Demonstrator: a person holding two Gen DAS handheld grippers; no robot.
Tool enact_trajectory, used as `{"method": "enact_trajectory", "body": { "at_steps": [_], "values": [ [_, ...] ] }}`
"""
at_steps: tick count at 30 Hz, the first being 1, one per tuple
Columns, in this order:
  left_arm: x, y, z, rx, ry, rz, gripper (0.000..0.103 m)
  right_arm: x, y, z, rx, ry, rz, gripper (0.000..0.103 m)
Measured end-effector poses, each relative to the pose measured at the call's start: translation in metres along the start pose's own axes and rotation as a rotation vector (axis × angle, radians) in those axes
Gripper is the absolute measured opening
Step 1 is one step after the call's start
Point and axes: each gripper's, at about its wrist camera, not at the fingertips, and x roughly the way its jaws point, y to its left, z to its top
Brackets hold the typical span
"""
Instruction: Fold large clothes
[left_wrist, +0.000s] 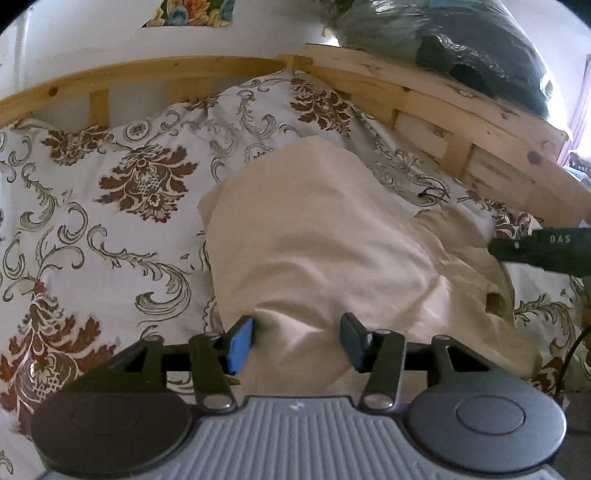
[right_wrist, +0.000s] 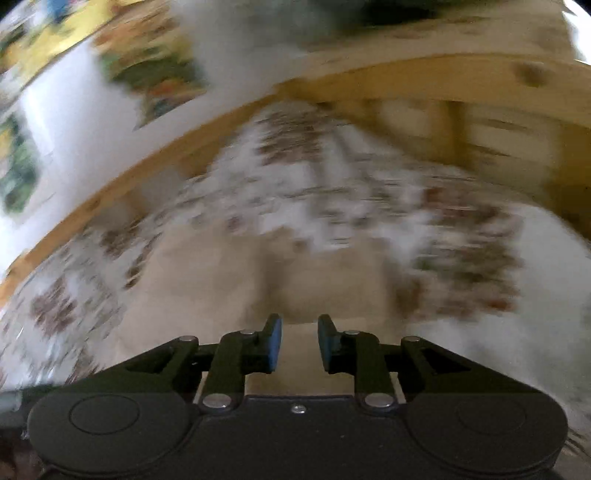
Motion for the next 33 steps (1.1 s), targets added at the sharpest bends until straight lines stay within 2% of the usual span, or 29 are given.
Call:
{"method": "enact_trajectory", "body": {
  "at_steps": [3,8,11,12,14,16,19,21,23,25,27,29,32,33],
  "values": [
    [0.000,-0.003,0.001,0.014,-0.001,0.010,0.056,0.008,-0.010,-0.003,0.042,0.064,-0.022,0.025],
    [0.000,-0.003,0.001,0.005,-0.001,0.009,0.056,0.011,-0.001,-0.006,-0.018,0.078,-0.015,0.028],
    [-0.001,-0.003,0.001,0.006,-0.002,0.009,0.056,0.007,0.003,-0.007,-0.051,0.064,0.006,0.015],
    [-0.001,-0.003,0.001,0.006,-0.002,0.010,0.056,0.007,0.006,-0.006,-0.066,0.064,0.017,0.008],
    [-0.001,-0.003,0.001,0.005,-0.002,0.011,0.056,0.010,0.013,-0.007,-0.093,0.055,0.010,0.004],
    [-0.001,-0.003,0.001,0.006,-0.002,0.010,0.056,0.009,0.020,-0.005,-0.143,-0.007,0.000,0.001],
    [-0.005,-0.002,0.006,0.002,-0.023,-0.016,0.055,0.010,0.041,0.002,-0.352,-0.139,-0.069,0.001],
    [-0.006,-0.004,0.011,0.004,-0.035,-0.042,0.055,0.018,0.048,0.009,-0.430,-0.192,-0.085,0.001],
    [-0.003,-0.010,0.017,0.036,-0.037,-0.051,0.055,0.033,0.051,0.013,-0.500,-0.228,-0.116,0.001],
    [0.003,-0.020,0.018,0.085,-0.034,-0.029,0.056,0.056,0.051,0.010,-0.581,-0.214,-0.146,0.001],
    [0.010,-0.032,0.015,0.142,-0.035,0.003,0.056,0.082,0.043,0.005,-0.581,-0.134,-0.158,0.001],
    [0.013,-0.039,0.012,0.164,-0.046,0.026,0.056,0.082,0.036,0.006,-0.540,-0.139,-0.152,0.003],
    [0.013,-0.040,0.010,0.161,-0.047,0.033,0.056,0.057,0.040,0.008,-0.491,-0.236,-0.126,0.015],
    [0.012,-0.040,0.010,0.163,-0.046,0.032,0.056,0.046,0.042,0.007,-0.480,-0.276,-0.091,0.025]
  ]
}}
